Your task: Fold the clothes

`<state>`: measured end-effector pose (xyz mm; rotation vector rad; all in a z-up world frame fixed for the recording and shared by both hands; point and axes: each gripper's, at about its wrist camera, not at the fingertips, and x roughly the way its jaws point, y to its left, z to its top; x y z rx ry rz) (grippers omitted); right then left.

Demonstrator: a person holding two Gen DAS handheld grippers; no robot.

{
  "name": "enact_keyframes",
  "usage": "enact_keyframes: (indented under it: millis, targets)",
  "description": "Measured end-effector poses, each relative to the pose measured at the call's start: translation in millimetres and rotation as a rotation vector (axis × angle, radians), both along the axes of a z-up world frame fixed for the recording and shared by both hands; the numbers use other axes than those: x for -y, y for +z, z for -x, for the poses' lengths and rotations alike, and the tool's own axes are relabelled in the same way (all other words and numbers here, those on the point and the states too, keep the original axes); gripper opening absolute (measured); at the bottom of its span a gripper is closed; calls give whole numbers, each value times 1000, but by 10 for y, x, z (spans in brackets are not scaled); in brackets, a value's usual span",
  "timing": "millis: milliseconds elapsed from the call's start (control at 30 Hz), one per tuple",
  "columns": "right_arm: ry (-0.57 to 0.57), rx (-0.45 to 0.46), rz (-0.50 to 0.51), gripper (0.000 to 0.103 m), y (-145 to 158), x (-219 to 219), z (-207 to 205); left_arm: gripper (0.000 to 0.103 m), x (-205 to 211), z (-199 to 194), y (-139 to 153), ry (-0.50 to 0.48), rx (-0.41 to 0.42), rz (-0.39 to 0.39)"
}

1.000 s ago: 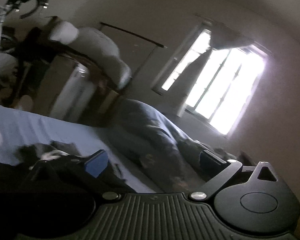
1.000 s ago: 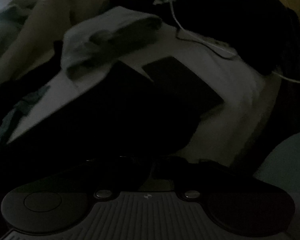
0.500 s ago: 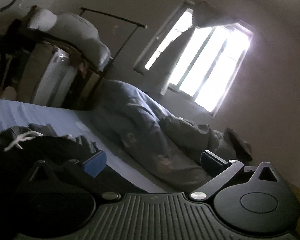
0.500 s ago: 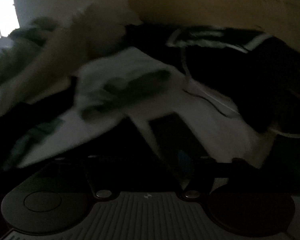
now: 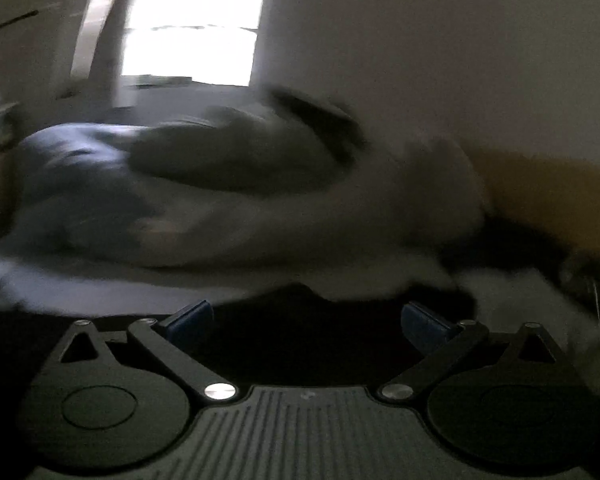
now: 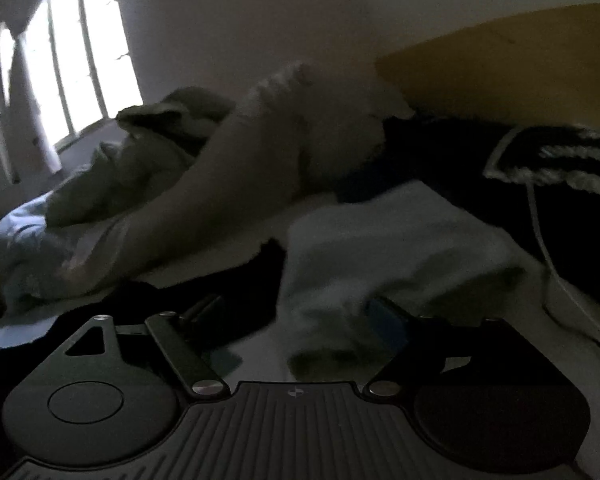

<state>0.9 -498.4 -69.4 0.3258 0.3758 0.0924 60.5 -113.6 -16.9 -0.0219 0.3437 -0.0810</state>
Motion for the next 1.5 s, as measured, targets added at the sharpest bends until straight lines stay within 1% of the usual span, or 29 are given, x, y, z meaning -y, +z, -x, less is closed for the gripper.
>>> enact_keyframes:
  millis: [100, 200, 233, 300, 333, 400, 533, 567, 633, 700, 733, 767, 800, 867, 900, 933, 967, 1033, 1100, 1200, 1233, 1267, 1333, 1367, 1400, 1500]
  targets:
    - [66, 13, -16, 86, -23, 32, -337, 103, 535, -386, -188, -114, -36, -95]
    - [108, 41, -32, 86, -44, 152, -565, 101, 1047, -761, -399, -198, -70, -163]
    - [104, 50, -34, 87, -61, 209, -598, 98, 1208, -875, -473, -227, -83, -184]
    - [79, 53, -61, 87, -135, 362, -650, 95, 1495, -1110, -628, -278, -125, -220]
    - [68, 46, -81, 87, -178, 435, -675, 94, 1629, -1225, -710, -297, -155, -233]
    - [54, 38, -116, 87, -272, 566, -726, 90, 1839, -1396, -873, -318, -181, -269]
    - [45, 29, -186, 87, -442, 706, -804, 86, 2127, -1681, -1105, -343, -213, -351]
    - [44, 23, -201, 87, -470, 727, -819, 85, 2165, -1752, -1166, -350, -234, -368]
    - [35, 17, -217, 87, -505, 763, -838, 78, 2234, -1906, -1291, -360, -282, -399]
    - [24, 16, -231, 87, -517, 814, -842, 72, 2244, -2036, -1367, -361, -315, -406]
    - [16, 17, -244, 88, -527, 844, -839, 63, 2249, -2101, -1405, -362, -331, -410]
    - [6, 16, -263, 88, -536, 887, -838, 58, 2242, -2188, -1419, -349, -335, -397]
    - [-7, 12, -286, 88, -550, 936, -836, 51, 2222, -2256, -1424, -344, -353, -366]
    - [-32, 4, -331, 88, -583, 1026, -830, 28, 2176, -2372, -1428, -338, -382, -303]
    - [-39, 3, -350, 88, -599, 1063, -824, 7, 2168, -2405, -1434, -336, -379, -298]
    - [-46, 2, -363, 88, -611, 1093, -820, 7, 2153, -2409, -1426, -322, -371, -296]
    - [-51, 2, -368, 88, -618, 1113, -817, 7, 2117, -2409, -1416, -317, -364, -257]
    - [-56, 7, -366, 88, -623, 1130, -811, 7, 1973, -2342, -1344, -306, -324, -135]
    - [-51, 8, -361, 88, -632, 1124, -816, 7, 1796, -2231, -1231, -314, -276, 20]
    - [-39, 0, -362, 88, -651, 1106, -832, 7, 1632, -2031, -1052, -351, -199, 195]
    - [-37, -2, -362, 88, -652, 1098, -833, 7, 1598, -1957, -991, -360, -181, 243]
    - [-35, -3, -362, 88, -649, 1089, -834, 7, 1580, -1875, -937, -370, -157, 275]
    - [-34, 1, -357, 88, -636, 1078, -831, 7, 1605, -1675, -860, -418, -116, 294]
    - [-35, 4, -356, 88, -629, 1079, -828, 7, 1636, -1612, -849, -431, -114, 287]
    - [-35, 5, -356, 88, -626, 1083, -828, 7, 1681, -1544, -852, -448, -117, 275]
    - [-41, -1, -361, 88, -635, 1096, -840, 7, 1858, -1418, -1011, -489, -165, 205]
